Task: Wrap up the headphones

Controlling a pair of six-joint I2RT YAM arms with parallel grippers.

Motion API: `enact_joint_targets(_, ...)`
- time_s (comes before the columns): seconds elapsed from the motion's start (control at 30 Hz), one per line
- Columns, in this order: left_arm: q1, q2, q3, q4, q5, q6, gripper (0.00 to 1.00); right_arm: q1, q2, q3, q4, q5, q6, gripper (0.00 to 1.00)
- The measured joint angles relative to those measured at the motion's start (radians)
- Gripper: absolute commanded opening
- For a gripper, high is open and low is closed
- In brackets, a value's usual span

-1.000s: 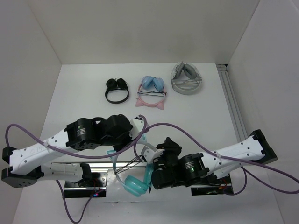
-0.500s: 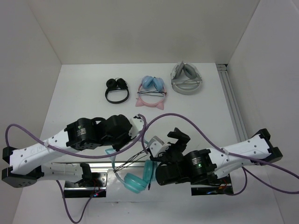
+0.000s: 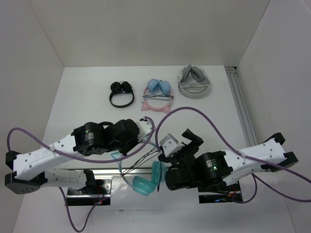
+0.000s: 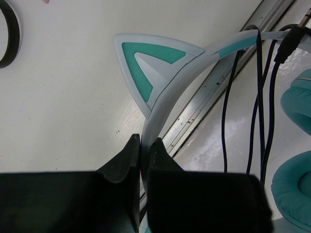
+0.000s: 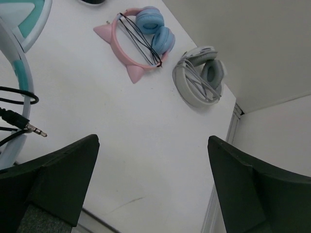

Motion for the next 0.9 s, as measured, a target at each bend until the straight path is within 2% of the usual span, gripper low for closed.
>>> enact_joint_targets(0.23,0.000,0.049,0.000,0.045,-0.036,0.008,0.00,0.000,-0.018,0.121,-0.104,0.044,0.175,1.00)
enact_joint_targets(0.43,0.000,0.155,-0.034,0.175,-0.035,0.086,0.00,0.000,-0.133,0.231,-0.123,0.114,0.293,1.00)
enact_joint_targets(0.57,0.023,0.213,-0.047,0.286,0.011,0.172,0.00,-0.014,-0.208,0.290,-0.102,0.143,0.272,1.00)
enact_joint_targets(0.7,0.106,0.303,-0.020,0.374,0.104,0.260,0.00,-0.042,-0.227,0.352,-0.077,0.159,0.230,1.00)
enact_joint_targets(0.8,0.168,0.419,0.046,0.417,0.168,0.317,0.00,-0.043,-0.231,0.375,-0.031,0.160,0.166,1.00)
enact_joint_targets(0.9,0.230,0.610,0.205,0.437,0.253,0.375,0.00,-0.043,-0.261,0.371,0.075,0.161,0.050,1.00)
